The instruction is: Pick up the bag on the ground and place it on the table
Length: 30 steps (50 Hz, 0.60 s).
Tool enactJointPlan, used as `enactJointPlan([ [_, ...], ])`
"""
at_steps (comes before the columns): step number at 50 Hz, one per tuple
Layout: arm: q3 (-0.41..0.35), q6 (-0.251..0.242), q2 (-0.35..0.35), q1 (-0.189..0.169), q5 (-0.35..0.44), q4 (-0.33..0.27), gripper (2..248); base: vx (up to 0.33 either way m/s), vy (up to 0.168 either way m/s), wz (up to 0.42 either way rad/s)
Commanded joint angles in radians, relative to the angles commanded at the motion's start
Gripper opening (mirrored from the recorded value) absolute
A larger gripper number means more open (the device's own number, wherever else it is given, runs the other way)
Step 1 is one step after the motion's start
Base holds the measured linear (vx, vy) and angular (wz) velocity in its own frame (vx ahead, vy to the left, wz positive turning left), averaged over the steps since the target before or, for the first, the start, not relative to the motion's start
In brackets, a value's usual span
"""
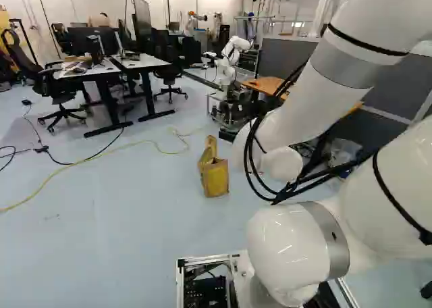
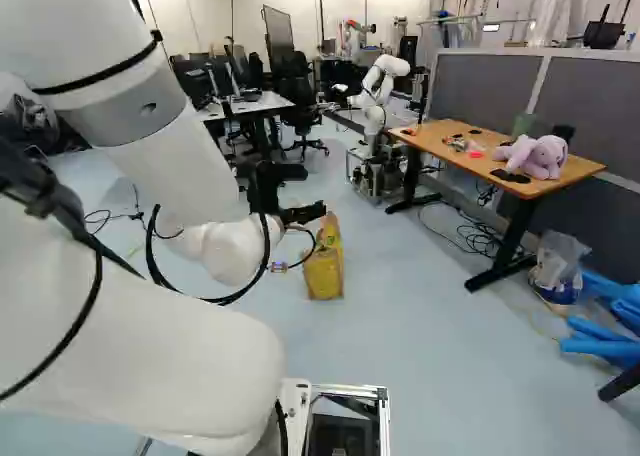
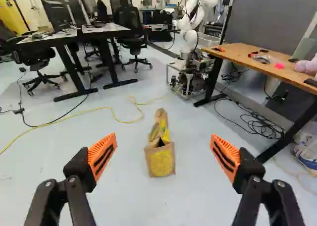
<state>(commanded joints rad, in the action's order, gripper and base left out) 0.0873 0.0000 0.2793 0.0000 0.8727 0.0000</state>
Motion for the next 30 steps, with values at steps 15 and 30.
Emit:
enactJointPlan([
  [15, 0.0, 0.0, 0.0, 0.0, 0.0, 0.0, 247, 0.042, -0.023, -0.09],
  [30, 0.0, 0.0, 0.0, 0.0, 0.0, 0.0, 247, 0.004, 0.0, -0.001],
])
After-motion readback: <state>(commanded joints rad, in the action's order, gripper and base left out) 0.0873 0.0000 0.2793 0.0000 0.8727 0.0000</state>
